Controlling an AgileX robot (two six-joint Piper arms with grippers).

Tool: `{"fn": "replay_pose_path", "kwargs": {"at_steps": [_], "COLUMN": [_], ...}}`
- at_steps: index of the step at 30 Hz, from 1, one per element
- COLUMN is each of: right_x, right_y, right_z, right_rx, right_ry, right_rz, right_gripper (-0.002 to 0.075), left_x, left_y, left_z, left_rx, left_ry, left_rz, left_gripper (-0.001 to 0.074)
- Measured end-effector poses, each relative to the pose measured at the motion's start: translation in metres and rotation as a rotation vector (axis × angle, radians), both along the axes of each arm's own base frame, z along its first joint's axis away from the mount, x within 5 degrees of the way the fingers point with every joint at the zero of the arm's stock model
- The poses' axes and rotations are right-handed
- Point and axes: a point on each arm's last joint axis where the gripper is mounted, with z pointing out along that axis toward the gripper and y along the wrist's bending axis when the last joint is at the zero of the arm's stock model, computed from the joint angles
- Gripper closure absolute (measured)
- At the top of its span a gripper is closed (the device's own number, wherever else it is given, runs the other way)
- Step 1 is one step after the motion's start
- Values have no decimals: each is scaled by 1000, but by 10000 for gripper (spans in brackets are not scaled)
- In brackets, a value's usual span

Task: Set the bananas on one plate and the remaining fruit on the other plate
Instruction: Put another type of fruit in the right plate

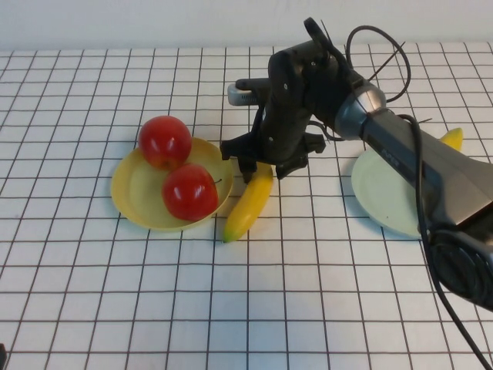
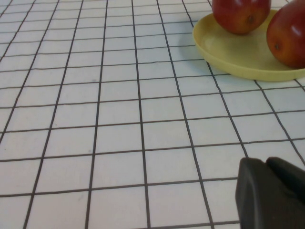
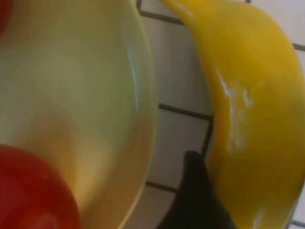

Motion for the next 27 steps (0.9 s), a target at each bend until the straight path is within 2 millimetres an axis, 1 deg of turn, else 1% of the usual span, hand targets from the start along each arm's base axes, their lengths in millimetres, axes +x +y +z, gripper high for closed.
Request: {"fn": "replay_pose_path", "kwargs": {"at_steps": [2,4,7,13,15,16,19,22,24,27], "right_x": [3,5,7,9,10,10,12,10,8,0], "right_y": [-4,-7,-9,-13,-16,-19,-34,-59,-78,-109], "right_z": [-2,-3,-3,-2,4,10,38,68,75,67], "right_rx": [-2,-3,0,-2,2,6,27,37,24,-55], "right_ry": [3,4,5,-1,-8,-18,-64,-97,-85,-27], "right_rz": [-10,-16,-6,28,25,25,14,-11,-37,-75], "right_gripper": [307,331,405,407,407,407,407,407,407,407], "left_x": [0,0,0,0,0,0,0,0,0,0], "left_y": [0,0,0,0,0,0,0,0,0,0], "left_z": [0,0,0,0,0,0,0,0,0,0], "left_rx": [0,0,0,0,0,0,0,0,0,0], "left_ry": [0,0,0,0,0,0,0,0,0,0], "left_rz": [0,0,0,0,0,0,0,0,0,0], "left_gripper": [738,738,738,738,738,738,738,738,738,738]}}
